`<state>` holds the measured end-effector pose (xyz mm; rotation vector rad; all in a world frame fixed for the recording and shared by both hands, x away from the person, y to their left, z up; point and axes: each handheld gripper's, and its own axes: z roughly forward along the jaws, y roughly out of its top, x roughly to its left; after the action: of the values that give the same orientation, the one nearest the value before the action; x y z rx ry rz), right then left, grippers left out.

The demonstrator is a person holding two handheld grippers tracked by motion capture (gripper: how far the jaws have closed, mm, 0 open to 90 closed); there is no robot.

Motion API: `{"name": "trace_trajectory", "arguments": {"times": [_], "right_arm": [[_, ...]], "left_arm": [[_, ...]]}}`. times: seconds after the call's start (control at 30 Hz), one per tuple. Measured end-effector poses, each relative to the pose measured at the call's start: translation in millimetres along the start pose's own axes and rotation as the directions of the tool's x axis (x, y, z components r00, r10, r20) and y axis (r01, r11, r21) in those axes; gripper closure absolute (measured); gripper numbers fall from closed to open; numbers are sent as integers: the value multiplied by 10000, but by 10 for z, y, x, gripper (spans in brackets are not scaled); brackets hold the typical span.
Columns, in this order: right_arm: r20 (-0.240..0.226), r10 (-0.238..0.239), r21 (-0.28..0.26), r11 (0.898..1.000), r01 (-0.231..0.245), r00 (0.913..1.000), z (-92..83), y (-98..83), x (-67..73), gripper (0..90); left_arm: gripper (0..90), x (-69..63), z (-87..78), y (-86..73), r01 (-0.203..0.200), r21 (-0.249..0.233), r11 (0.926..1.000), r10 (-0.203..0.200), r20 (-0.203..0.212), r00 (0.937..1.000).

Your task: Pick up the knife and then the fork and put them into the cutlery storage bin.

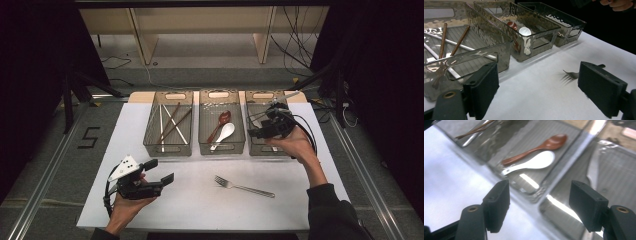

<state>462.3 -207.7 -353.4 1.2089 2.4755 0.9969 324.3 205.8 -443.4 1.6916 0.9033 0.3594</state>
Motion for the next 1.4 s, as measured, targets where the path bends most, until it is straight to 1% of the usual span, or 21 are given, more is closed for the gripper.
{"name": "trace_trajectory", "arguments": {"times": [0.13,0.3,0.47,0.63,0.7,0.77,0.87,0.97,1.13,1.17,1.2,1.23,1.37,1.4], "right_arm": [[-361,-333,50,9994,335,9988,8,-95,142,318],[-672,-572,228,9980,589,9961,29,-211,274,307],[-829,-768,256,9965,792,9936,32,-301,377,304],[-955,-942,413,9943,985,9910,57,-370,463,295],[-947,-1043,490,9928,1092,9900,60,-383,487,293],[-1025,-1045,508,9926,1102,9892,68,-400,516,294],[-1120,-1320,675,9878,1401,9849,100,-429,545,292],[-1113,-1333,877,9858,1433,9848,125,-450,575,291],[-1125,-1496,1113,9805,1620,9823,153,-487,594,293],[-1110,-1432,1228,9800,1565,9835,156,-493,600,294],[-1094,-1571,1229,9777,1702,9815,169,-506,597,295],[-1116,-1494,1337,9774,1638,9825,170,-514,608,296],[-1128,-1657,1603,9701,1825,9797,203,-548,636,303],[-1146,-1629,1705,9686,1809,9800,212,-554,642,308]], "left_arm": [[164,-1,0,0,36,-36,10000,-36,11,10000],[163,-2,-2,-1,10,-49,10000,-10,22,10000],[163,1,-5,0,6,-48,10000,-6,44,10000],[163,3,-6,1,2,-75,10000,-2,50,10000],[162,1,-7,0,10,-77,10000,-9,57,10000],[162,1,-7,0,11,-79,10000,-10,63,10000],[161,-4,-6,-2,-38,-71,10000,39,52,10000],[161,-5,-6,-2,-48,-97,9999,49,52,10000],[161,-8,-6,-2,-62,-95,9999,62,43,10000],[161,-8,-6,-2,-65,-99,9999,66,48,10000],[161,-8,-7,-1,-70,-107,9999,70,49,10000],[161,-8,-8,-1,-73,-118,9999,74,51,10000],[161,-7,-9,-1,-61,-134,9999,62,50,10000],[161,-7,-10,-1,-75,-138,9999,75,43,10000]]}}
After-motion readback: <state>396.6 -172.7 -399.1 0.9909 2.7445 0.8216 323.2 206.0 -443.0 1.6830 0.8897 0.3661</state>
